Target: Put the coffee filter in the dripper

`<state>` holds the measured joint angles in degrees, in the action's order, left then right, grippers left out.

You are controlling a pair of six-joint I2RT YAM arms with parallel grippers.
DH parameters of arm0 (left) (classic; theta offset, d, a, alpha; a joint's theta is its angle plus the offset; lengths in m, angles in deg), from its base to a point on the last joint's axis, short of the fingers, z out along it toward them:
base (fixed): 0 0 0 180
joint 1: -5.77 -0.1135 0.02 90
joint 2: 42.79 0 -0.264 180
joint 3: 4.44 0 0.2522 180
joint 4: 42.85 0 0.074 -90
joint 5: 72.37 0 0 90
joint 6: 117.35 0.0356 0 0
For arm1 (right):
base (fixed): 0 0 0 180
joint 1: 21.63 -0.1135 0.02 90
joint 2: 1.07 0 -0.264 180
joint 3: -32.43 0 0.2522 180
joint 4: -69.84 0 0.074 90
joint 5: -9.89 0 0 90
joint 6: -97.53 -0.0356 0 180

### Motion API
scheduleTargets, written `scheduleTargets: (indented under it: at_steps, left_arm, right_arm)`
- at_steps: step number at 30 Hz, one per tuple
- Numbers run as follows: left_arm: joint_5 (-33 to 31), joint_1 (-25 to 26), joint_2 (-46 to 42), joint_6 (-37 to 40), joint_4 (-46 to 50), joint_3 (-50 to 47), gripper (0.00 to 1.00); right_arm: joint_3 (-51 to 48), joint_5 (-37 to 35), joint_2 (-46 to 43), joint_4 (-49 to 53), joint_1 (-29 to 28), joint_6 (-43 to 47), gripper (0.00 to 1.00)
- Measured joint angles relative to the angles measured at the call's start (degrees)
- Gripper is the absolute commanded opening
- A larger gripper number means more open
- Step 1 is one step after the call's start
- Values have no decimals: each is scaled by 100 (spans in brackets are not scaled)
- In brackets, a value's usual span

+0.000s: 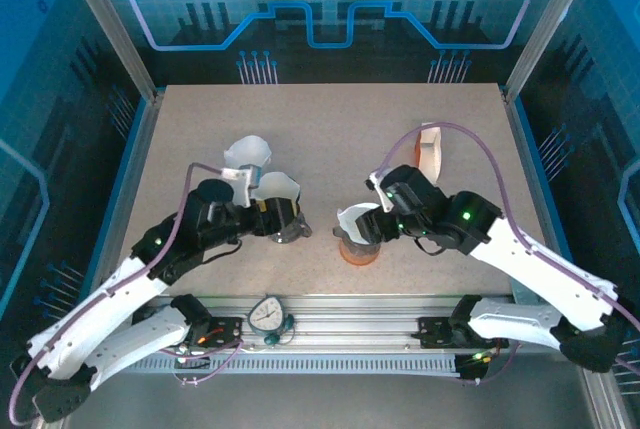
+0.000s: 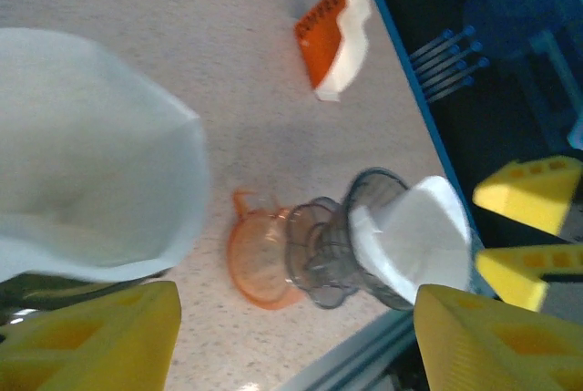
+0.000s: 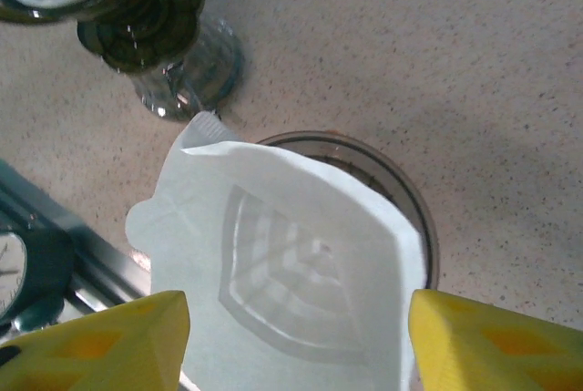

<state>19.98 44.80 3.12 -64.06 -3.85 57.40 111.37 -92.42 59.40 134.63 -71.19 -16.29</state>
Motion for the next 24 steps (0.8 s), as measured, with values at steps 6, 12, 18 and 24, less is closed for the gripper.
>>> scheduleTargets:
  at_steps: [6,12,18,24]
  left_arm:
    - [-140,1001,1029,264,35,756,52]
    - [-275,1296,1696,275,166,981,58]
    - [-302,1300,1797,271,195,988,58]
    - [-310,1300,1910,273,208,1060,59]
  right_arm:
    - [-339,-96,-549,-192,339,-81,60]
    - [-363,-35,-293,-269,575,173,53]
    - [-459,299,72,-437,955,417,46]
    - [-459,614,181,-597,1102,610,33]
